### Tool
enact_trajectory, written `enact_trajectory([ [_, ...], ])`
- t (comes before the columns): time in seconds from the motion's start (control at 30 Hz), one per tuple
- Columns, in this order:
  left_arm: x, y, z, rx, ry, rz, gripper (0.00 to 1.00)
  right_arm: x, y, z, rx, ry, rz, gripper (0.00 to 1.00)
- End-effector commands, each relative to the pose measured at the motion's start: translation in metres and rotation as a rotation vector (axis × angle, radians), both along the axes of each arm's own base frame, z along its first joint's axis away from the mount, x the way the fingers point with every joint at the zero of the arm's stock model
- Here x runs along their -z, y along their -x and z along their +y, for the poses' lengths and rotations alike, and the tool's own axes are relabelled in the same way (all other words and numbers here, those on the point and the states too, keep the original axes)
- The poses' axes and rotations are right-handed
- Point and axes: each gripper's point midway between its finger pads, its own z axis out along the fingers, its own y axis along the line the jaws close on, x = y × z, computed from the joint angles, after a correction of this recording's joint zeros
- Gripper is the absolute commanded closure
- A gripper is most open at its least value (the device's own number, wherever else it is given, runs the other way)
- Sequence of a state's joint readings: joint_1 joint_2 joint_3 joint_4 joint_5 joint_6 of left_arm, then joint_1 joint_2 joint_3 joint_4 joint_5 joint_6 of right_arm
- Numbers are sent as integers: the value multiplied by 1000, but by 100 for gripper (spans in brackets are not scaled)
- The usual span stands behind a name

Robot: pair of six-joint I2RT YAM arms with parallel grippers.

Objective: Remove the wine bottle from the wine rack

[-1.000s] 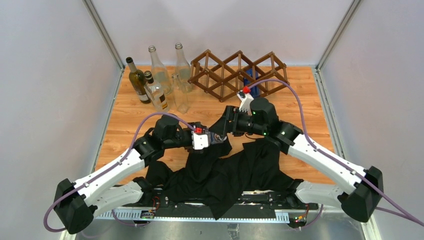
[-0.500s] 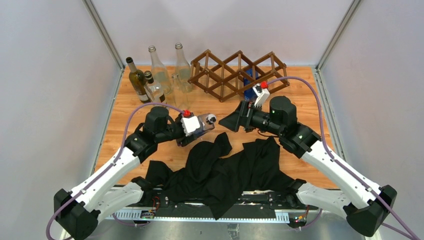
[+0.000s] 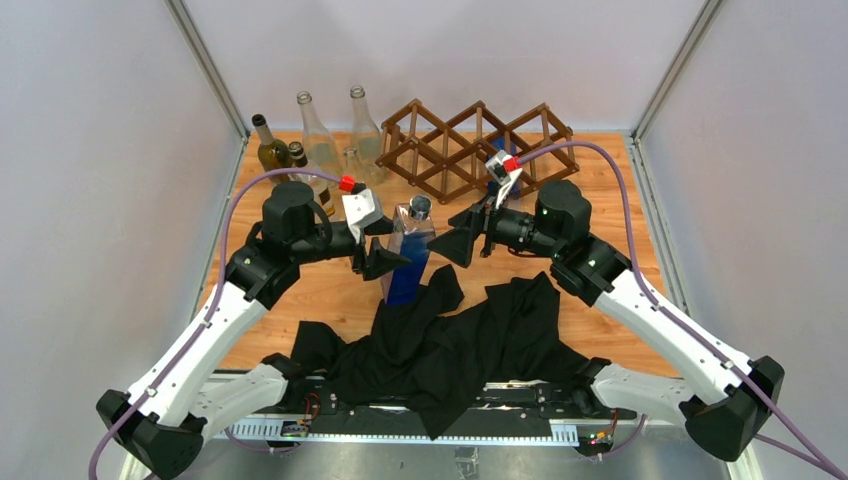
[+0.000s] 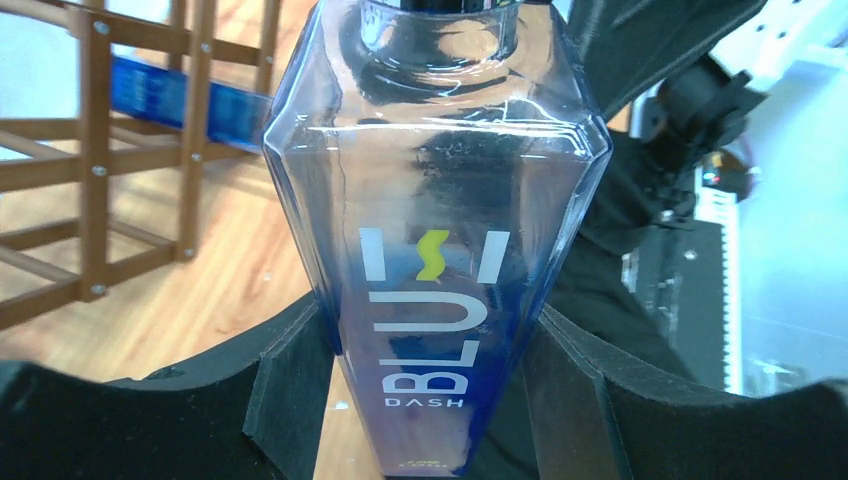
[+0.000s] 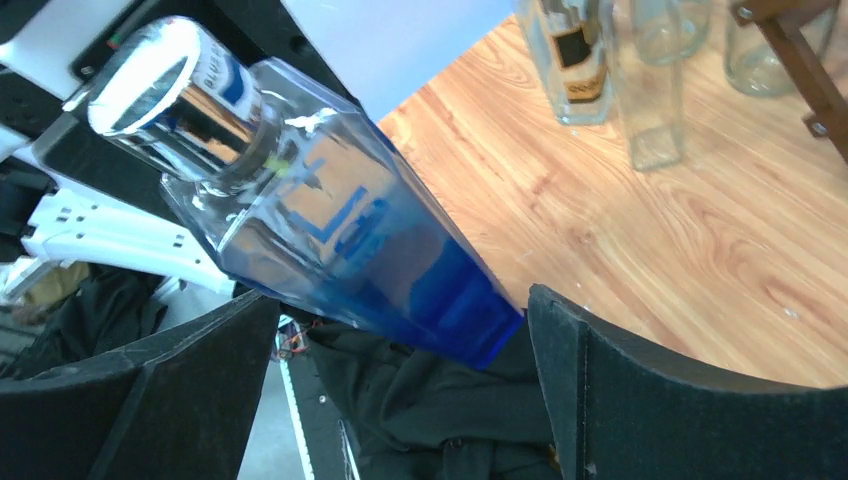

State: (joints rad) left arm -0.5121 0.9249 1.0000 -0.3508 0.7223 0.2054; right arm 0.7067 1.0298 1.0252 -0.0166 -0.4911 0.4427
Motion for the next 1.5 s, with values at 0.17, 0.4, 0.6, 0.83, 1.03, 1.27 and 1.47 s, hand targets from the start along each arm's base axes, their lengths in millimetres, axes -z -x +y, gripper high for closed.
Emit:
enact_trajectory([
  [0.17, -59, 47, -17, 265, 161, 93, 100, -63, 23, 28, -228, -127, -271, 3],
  [0.4, -70, 61, -19, 334, 174, 162, 100, -59, 48, 48, -367, -106, -295, 20],
  [0.6, -66, 55, -12, 261, 112, 160, 42, -60, 31, 45, -269, -66, -298, 97],
  [0.83, -42, 13, 24, -10, -53, 236, 0, -67, -30, 41, 16, 19, -341, 100],
  [1.03, -30, -36, 90, -342, -170, 275, 0, -58, -89, 59, 163, 69, -389, 100],
  [1.27, -22, -53, 138, -563, -220, 275, 0, -32, -175, 78, 353, 89, -413, 100],
  [1.47, -22, -50, 145, -611, -220, 274, 0, -25, -213, 97, 410, 101, -459, 100],
])
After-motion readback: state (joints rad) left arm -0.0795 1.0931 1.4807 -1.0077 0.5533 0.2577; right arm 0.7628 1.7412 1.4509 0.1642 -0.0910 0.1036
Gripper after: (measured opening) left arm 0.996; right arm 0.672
